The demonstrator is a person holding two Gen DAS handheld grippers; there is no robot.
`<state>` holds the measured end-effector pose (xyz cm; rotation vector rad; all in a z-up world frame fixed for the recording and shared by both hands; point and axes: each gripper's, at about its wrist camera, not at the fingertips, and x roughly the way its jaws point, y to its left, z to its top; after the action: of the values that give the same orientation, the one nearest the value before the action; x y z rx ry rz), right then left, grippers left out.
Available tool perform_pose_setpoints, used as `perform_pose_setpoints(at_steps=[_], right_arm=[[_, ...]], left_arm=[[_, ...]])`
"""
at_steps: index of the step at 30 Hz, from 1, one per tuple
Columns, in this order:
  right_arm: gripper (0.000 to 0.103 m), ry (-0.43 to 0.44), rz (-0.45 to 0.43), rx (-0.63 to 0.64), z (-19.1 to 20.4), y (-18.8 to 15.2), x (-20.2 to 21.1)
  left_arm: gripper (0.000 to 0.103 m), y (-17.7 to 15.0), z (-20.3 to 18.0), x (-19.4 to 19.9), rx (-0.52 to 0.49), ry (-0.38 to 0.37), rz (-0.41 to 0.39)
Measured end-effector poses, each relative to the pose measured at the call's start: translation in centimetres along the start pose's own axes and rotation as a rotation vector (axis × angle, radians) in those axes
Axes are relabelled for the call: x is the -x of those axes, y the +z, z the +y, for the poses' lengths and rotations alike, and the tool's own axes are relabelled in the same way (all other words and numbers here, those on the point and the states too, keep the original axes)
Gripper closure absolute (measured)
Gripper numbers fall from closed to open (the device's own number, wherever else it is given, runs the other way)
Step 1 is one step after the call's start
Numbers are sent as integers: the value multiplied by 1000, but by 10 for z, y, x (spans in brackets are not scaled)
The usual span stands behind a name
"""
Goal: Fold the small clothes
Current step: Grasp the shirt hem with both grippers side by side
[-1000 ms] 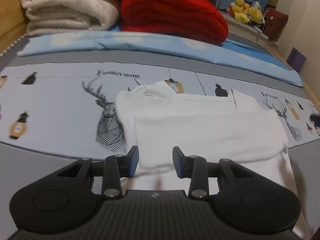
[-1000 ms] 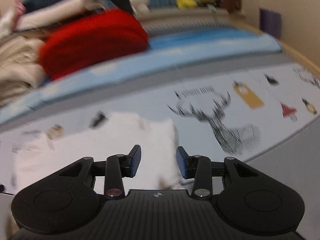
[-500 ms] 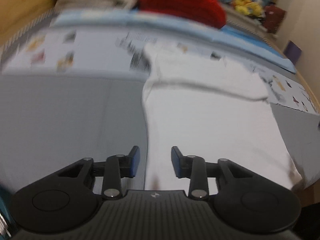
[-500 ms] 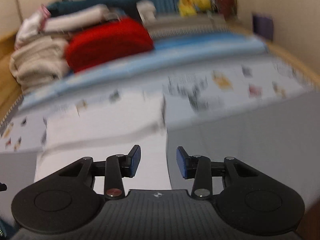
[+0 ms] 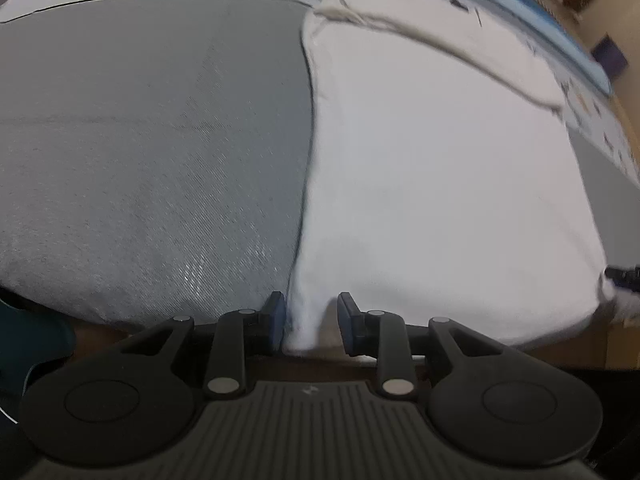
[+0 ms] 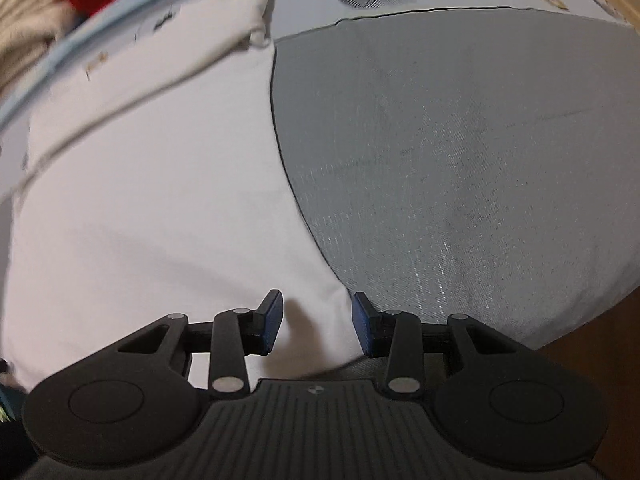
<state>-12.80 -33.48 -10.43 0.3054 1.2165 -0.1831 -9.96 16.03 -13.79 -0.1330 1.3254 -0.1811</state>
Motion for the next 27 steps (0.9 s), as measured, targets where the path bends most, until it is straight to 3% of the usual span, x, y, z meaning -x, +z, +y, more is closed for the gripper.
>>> perform_pose_setpoints(at_steps=[5, 8, 10, 12, 13, 17, 20, 27], right_arm=[[63, -54, 27, 23, 3, -6, -7], [63, -69, 35, 35, -2, -9, -9], [69, -70, 34, 46, -1, -11, -9], [95, -59, 31, 60, -1, -11, -7], [96, -50, 27, 60, -1, -11, -5], [96, 27, -8, 7, -7, -6, 7], [91, -27, 31, 14, -7, -7, -1], [90, -55, 37, 48, -3, -8, -6]], left_arm=[[76, -3, -3, -4, -19, 33, -7], [86, -3, -6, -4, -38, 49, -11], [96, -4, -9, -3, -56, 44, -15], [96, -4, -9, 2, -54, 46, -29], [96, -3, -8, 6, -41, 43, -42], [95, -2, -4, 13, -18, 16, -60], [92, -4, -4, 5, -35, 29, -17], [91, -1, -8, 2, -33, 44, -23]])
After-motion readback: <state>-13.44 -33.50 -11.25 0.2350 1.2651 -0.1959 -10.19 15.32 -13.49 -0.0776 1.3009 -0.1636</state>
